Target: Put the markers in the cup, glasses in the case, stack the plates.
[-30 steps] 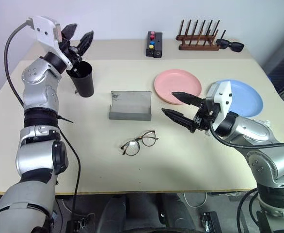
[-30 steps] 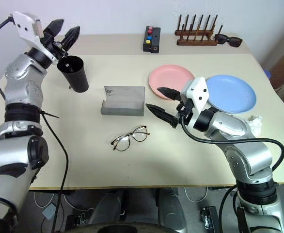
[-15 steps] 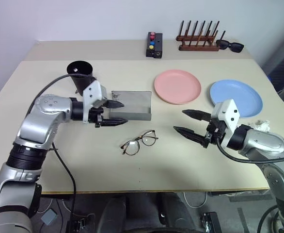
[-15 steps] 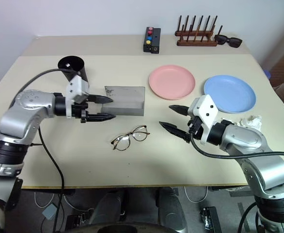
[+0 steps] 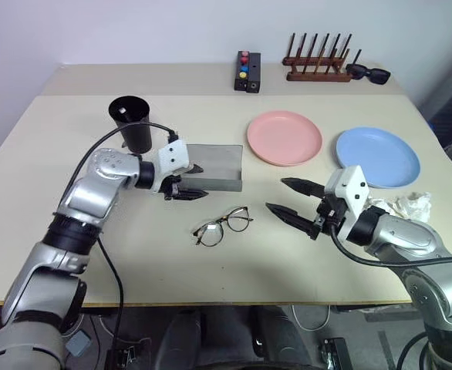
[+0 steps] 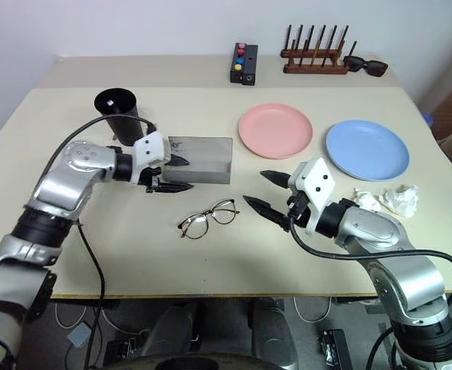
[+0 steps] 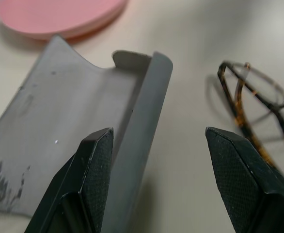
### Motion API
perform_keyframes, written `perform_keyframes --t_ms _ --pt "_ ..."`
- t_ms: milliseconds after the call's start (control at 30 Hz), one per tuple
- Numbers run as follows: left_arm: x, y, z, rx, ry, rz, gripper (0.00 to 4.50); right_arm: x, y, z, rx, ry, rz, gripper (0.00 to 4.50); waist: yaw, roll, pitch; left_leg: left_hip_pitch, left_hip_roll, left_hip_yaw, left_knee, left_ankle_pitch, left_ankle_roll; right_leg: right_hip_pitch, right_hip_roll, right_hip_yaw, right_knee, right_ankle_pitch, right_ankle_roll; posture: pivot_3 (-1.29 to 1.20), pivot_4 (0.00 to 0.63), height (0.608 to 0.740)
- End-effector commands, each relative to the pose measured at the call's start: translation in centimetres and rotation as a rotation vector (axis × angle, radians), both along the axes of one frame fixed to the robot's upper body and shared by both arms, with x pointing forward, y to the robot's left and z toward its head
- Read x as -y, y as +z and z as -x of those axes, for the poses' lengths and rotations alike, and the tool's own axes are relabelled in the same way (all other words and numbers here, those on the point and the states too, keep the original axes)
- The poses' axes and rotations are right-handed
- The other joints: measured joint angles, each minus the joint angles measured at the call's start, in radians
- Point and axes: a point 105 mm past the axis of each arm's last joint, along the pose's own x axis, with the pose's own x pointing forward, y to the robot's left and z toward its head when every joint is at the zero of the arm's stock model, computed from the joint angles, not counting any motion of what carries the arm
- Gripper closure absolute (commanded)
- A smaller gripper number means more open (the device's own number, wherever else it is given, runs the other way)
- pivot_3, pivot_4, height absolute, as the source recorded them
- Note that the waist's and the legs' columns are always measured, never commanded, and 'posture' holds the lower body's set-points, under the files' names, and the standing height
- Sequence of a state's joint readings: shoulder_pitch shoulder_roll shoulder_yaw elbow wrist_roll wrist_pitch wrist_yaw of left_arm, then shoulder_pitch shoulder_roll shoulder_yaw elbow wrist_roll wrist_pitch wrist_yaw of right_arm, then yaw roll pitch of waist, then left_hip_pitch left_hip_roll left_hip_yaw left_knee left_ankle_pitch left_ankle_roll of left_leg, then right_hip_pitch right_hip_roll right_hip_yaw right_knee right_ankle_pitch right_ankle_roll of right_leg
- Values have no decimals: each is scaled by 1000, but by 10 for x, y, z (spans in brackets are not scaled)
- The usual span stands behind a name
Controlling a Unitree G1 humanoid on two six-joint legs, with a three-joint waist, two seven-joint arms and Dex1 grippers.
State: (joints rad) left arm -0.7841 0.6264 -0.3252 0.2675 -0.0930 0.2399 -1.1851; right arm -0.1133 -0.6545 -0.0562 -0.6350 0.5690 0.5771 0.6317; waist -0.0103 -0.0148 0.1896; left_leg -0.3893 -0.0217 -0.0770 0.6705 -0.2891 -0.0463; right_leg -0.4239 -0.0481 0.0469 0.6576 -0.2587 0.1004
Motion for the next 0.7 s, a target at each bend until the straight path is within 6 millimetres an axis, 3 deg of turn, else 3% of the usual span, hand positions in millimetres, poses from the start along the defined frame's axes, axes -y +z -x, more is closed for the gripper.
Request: perform_keyframes --t_ms 33,267,433,700 --pt "8 -7 -5 15 -89 -135 1447 -8 11 5 65 23 -15 1461 -3 0 0 0 0 0 0 0 0 0 0 0 0 0 0 0 150 735" --pt "10 -20 -16 -19 -111 -245 1447 -8 10 8 67 7 -26 1461 -5 0 0 1 1 0 0 0 0 1 1 0 0 0 0 0 150 735" --pt "11 -19 -17 -21 -112 -231 3620 -9 9 10 67 2 -29 1461 -5 0 0 1 1 0 1 0 0 2 1 0 1 0 0 0 150 735" --pt "-2 -29 -12 -73 -101 -241 3620 -8 9 9 68 0 -28 1461 -6 0 0 0 1 -1 2 0 0 1 1 0 1 0 0 0 150 735"
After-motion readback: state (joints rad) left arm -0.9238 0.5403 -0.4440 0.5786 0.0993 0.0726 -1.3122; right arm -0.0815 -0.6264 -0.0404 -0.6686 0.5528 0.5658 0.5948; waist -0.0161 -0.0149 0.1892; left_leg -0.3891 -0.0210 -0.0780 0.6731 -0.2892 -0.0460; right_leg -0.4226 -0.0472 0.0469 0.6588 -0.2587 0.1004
